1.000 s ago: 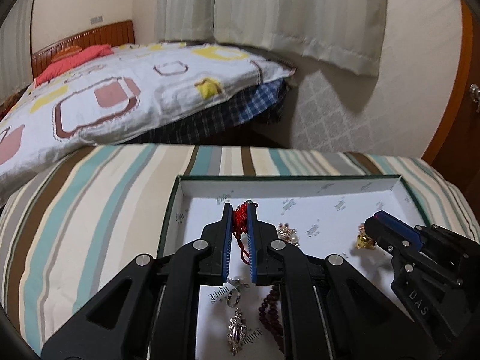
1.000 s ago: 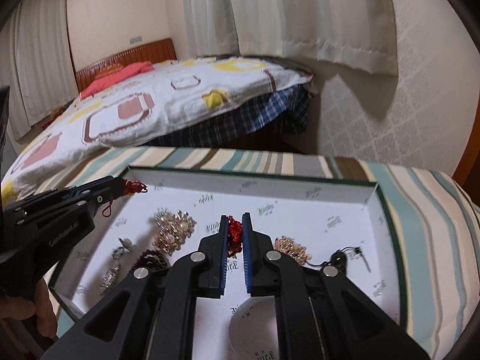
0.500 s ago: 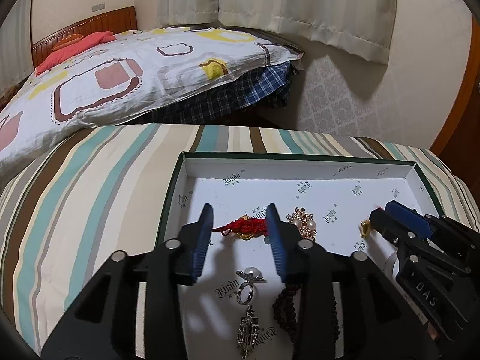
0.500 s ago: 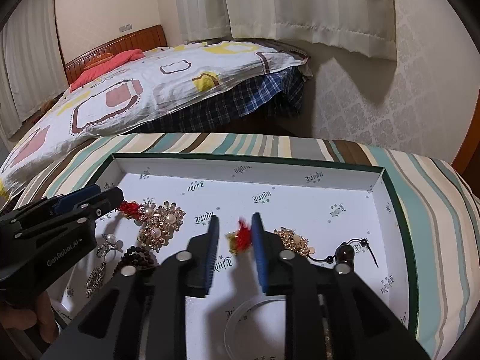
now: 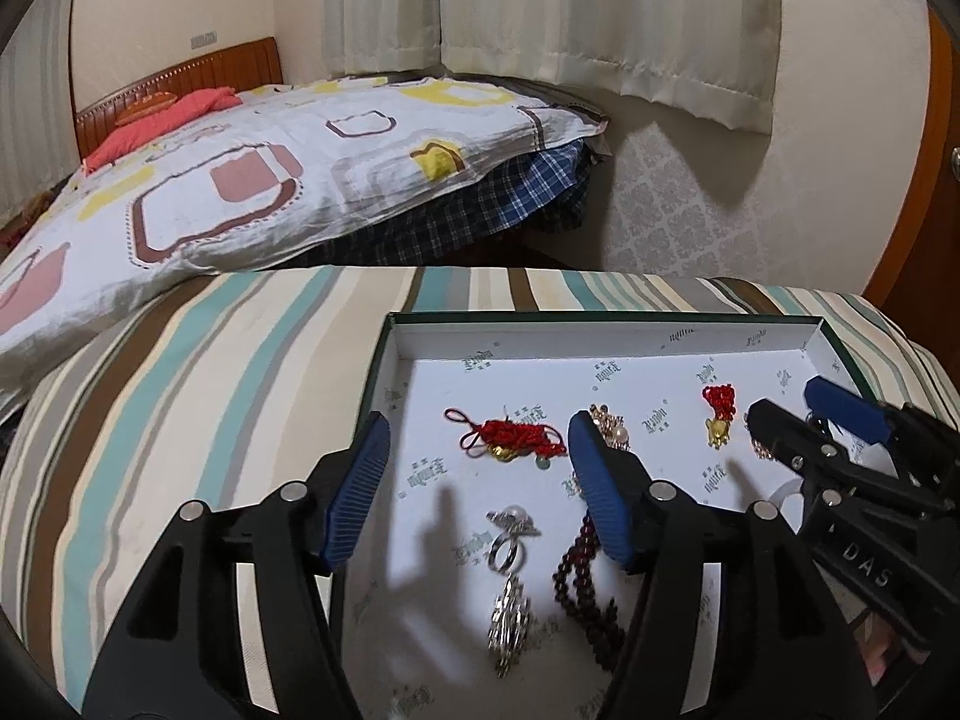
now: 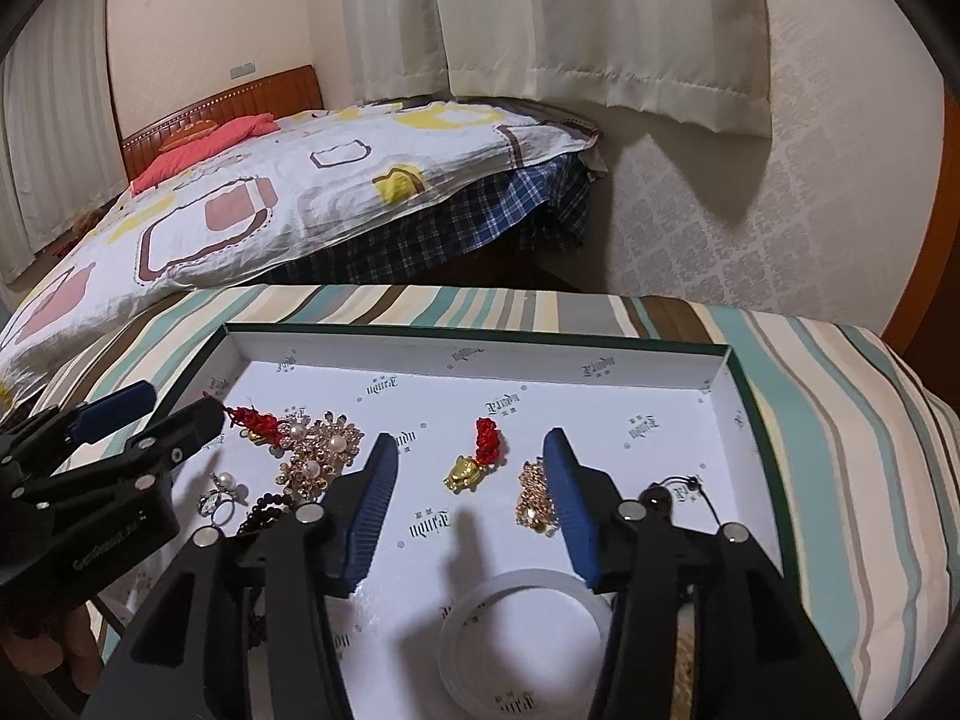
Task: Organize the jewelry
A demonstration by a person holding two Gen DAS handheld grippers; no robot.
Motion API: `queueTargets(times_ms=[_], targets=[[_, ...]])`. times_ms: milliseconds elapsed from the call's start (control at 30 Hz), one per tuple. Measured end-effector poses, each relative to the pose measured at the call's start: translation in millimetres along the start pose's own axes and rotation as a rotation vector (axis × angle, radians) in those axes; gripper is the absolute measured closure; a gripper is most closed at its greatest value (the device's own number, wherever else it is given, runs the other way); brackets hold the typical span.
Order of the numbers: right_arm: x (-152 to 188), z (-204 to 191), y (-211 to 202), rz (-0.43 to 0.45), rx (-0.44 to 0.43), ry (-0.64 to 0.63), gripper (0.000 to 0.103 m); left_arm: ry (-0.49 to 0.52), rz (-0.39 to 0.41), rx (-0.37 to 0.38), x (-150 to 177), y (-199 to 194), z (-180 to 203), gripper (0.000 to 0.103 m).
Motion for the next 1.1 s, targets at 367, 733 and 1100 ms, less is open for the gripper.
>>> queueTargets(times_ms=[367,733,1100], targets=[[8,19,-62,0.065,0.022,0.020,0.042,0.004,0.081,0.006,15,-80,20,0.028],[39,36,-144,0.127,0.044,0.027,0.033,0.007,0.154,-0.012,53,-173,39,0.015],[77,60,-219,0.183,0.067,0.054,0.027,-0.003,0.177,-0.061,93,-241,59,0.006]])
Point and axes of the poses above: each gripper's, at about its wrist camera, not at the fingertips, and y roughly the way its jaws point, z to its right, x to its underside, the point moved 1 cm from there along y, roughly the way its jaws point, and after that the axes turned 14 degrees about x, right-handed, at the moved point
